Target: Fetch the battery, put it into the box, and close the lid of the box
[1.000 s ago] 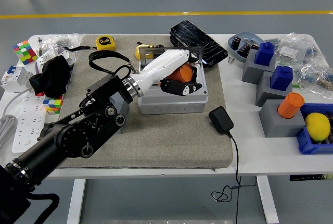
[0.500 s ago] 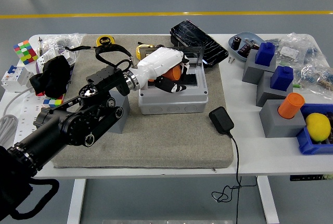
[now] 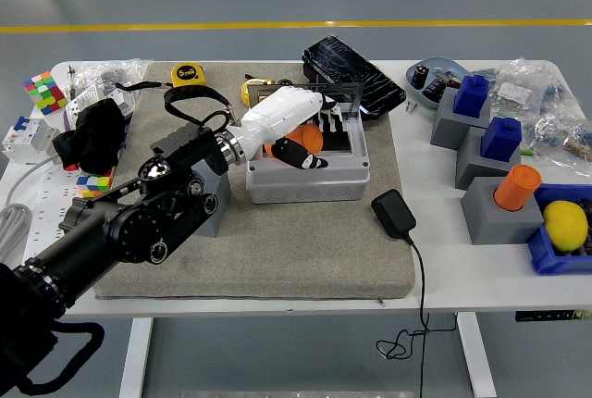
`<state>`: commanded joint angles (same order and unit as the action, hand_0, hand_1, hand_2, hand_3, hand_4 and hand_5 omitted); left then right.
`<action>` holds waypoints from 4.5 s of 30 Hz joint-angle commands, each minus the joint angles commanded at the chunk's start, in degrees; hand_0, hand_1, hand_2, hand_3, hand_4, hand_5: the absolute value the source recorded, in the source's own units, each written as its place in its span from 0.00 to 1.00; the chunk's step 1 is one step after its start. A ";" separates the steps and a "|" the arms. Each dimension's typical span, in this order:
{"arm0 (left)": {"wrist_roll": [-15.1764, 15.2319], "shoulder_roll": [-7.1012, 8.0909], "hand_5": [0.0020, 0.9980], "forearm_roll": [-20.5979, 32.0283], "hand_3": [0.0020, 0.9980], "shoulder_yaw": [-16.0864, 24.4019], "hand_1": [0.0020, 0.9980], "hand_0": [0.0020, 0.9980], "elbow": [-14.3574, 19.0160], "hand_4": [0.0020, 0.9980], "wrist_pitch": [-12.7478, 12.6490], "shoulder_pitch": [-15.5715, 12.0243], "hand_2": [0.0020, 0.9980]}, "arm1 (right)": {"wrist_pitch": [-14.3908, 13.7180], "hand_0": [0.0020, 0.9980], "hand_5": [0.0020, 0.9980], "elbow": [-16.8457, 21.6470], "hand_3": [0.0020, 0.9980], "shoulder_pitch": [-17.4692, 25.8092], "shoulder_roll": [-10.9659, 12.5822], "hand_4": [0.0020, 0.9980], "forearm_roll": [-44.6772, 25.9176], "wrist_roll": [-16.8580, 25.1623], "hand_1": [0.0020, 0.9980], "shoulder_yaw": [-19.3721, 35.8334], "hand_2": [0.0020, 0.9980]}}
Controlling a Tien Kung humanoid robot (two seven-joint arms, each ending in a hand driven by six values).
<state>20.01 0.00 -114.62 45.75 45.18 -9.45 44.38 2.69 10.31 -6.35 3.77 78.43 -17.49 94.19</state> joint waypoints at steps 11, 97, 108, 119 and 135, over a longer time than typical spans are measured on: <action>1.00 0.00 0.10 1.59 0.66 0.19 0.55 0.38 3.12 1.00 -0.89 -1.22 0.57 | -0.04 0.77 0.71 0.00 0.74 0.19 -0.03 1.00 0.01 0.03 0.72 0.30 0.73; -3.79 4.28 0.40 33.03 0.76 34.05 0.71 0.68 32.41 1.00 5.28 -33.87 0.71 | 0.07 0.77 0.71 0.00 0.73 0.67 0.64 1.00 -2.49 1.50 0.72 -0.17 0.73; -2.96 5.94 0.39 36.05 0.75 38.09 0.70 0.65 33.91 1.00 5.58 -36.13 0.70 | 0.19 0.77 0.71 0.00 0.73 0.45 0.93 1.00 -2.90 1.90 0.72 -0.24 0.73; -3.57 6.67 0.36 36.44 0.75 42.51 0.69 0.64 34.88 1.00 6.16 -37.52 0.69 | 0.31 0.77 0.71 0.00 0.73 0.25 0.76 1.00 -2.88 2.16 0.72 -0.62 0.73; -4.96 6.96 0.35 35.63 0.75 44.65 0.68 0.63 35.05 1.00 7.18 -38.51 0.68 | 0.26 0.77 0.71 0.00 0.73 0.15 0.74 1.00 -3.39 2.29 0.72 -1.81 0.73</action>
<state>15.04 6.96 -78.99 90.40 80.23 -2.27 5.87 2.95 10.31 -6.20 4.51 75.04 -15.20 92.38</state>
